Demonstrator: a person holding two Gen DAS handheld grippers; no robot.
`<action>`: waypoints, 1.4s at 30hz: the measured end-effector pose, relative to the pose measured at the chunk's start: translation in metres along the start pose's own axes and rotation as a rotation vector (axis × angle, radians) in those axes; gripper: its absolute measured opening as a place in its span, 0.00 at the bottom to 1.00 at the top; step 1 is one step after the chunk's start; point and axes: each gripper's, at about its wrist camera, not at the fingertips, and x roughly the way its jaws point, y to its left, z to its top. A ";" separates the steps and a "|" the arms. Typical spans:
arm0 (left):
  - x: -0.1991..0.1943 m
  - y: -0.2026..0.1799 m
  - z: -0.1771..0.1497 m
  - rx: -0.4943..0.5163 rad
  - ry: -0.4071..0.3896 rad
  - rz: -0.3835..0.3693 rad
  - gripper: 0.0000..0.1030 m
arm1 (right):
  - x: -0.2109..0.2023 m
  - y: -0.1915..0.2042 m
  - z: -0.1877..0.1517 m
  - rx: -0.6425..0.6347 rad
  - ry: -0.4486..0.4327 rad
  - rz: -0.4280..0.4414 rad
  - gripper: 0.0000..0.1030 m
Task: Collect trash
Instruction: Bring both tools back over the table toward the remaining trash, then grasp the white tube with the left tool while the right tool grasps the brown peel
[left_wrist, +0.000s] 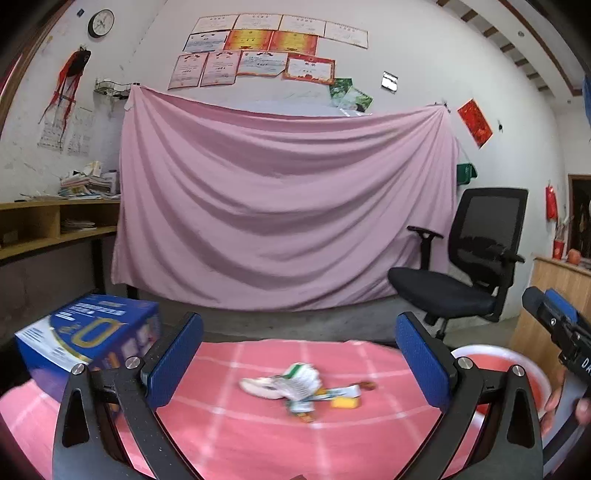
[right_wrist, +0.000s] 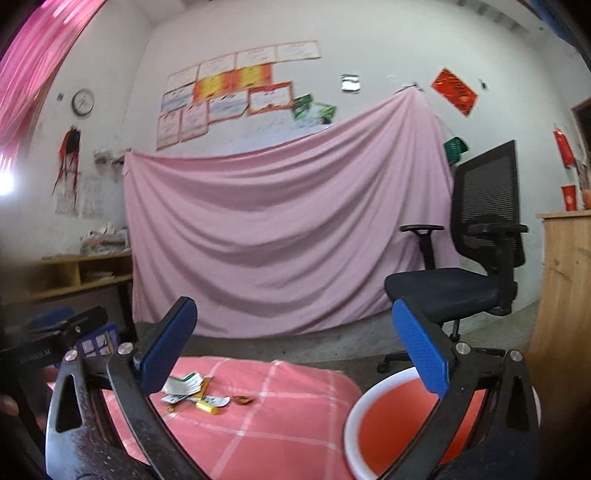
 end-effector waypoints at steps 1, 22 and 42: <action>0.001 0.006 -0.002 0.005 0.009 0.008 0.99 | 0.002 0.003 -0.002 -0.005 0.010 0.008 1.00; 0.035 0.032 -0.020 0.009 0.230 0.040 0.98 | 0.059 0.045 -0.040 -0.107 0.263 0.080 1.00; 0.069 0.025 -0.021 0.036 0.322 -0.041 0.95 | 0.107 0.039 -0.056 -0.058 0.442 0.125 0.87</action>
